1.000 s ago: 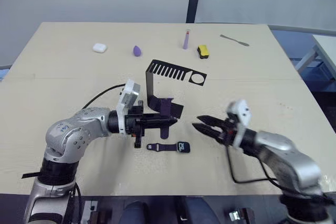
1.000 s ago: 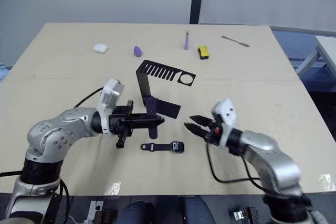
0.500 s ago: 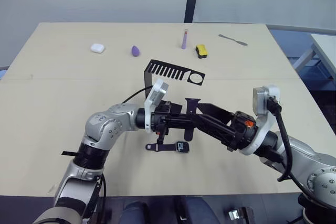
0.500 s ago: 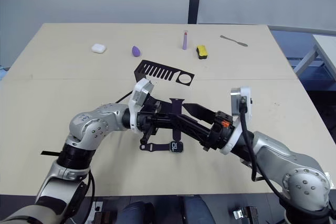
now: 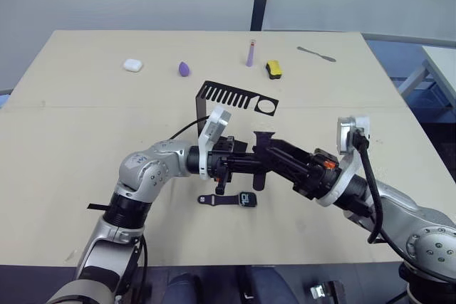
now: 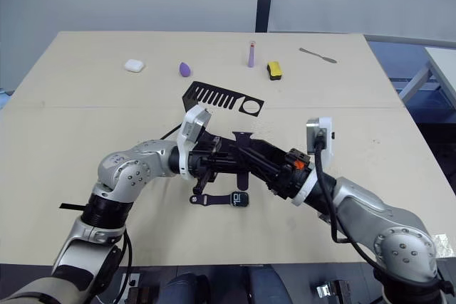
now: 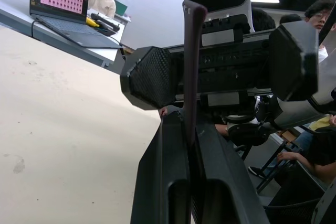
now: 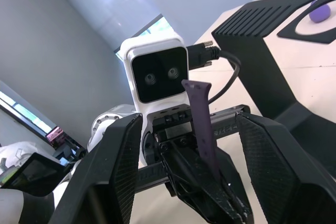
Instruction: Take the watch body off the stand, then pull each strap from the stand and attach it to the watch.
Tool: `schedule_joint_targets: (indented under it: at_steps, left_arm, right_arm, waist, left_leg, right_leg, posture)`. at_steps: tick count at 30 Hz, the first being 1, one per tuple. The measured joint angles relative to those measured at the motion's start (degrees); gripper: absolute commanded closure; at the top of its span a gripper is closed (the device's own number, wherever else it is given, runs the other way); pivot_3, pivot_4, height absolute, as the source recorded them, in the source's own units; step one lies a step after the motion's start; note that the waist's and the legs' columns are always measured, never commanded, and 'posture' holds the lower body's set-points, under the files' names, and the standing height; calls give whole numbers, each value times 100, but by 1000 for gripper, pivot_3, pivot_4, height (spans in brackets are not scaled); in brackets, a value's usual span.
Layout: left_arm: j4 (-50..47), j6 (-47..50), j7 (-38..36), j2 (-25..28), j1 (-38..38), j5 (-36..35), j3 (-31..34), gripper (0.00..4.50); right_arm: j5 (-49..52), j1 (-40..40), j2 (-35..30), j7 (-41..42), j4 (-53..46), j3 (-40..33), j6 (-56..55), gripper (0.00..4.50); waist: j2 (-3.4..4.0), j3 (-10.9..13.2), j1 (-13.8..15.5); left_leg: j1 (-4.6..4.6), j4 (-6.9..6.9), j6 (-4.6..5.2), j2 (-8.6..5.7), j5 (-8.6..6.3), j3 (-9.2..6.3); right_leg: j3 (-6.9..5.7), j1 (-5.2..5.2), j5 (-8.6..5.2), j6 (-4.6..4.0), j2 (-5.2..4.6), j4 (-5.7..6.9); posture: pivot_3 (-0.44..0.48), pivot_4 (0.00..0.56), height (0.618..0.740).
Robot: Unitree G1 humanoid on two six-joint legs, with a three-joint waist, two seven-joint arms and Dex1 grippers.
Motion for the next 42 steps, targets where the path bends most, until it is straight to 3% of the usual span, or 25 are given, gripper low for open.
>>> schedule_joint_targets:
  at_steps: [4, 32, 35, 37, 42]
  left_arm:
    - [-3, 62, 12, -1, 0, -6, 10, 4500]
    - [-50, 40, 13, -39, 2, -4, 44, 4500]
    - [-50, 41, 13, -44, 1, -4, 56, 4500]
    - [-50, 41, 21, -65, 1, -4, 57, 4500]
    - [-52, 68, 70, -104, 1, -14, 74, 4500]
  right_arm:
    - [-126, -16, -27, 51, 0, 1, -31, 2692]
    - [-170, -76, -90, 210, 104, -1, -233, 2692]
    - [-170, -87, -89, 210, 112, 1, -232, 3563]
    - [-171, -94, -72, 210, 112, 3, -233, 4451]
    - [-178, -101, -59, 210, 117, 4, -235, 4451]
  waist:
    - [0, 0, 6]
    - [0, 0, 4]
    - [0, 0, 5]
    - [0, 0, 5]
    - [0, 0, 4]
  left_leg:
    - [0, 0, 0, 0, 0, 0]
    - [0, -1, 0, 0, 0, -1]
    - [0, -1, 0, 0, 0, 0]
    - [-1, -1, 0, 0, 0, 0]
    - [0, -1, 0, 0, 0, 0]
  right_leg:
    - [0, 0, 0, 0, 0, 0]
    - [0, 0, 0, 0, 0, -1]
    - [0, 0, 0, 0, 0, -2]
    - [0, 0, 0, 0, 0, -2]
    - [0, 0, 0, 0, 0, -2]
  posture:
    - [0, 150, 740]
    - [0, 150, 740]
    - [0, 150, 740]
    - [0, 150, 740]
    - [0, 150, 740]
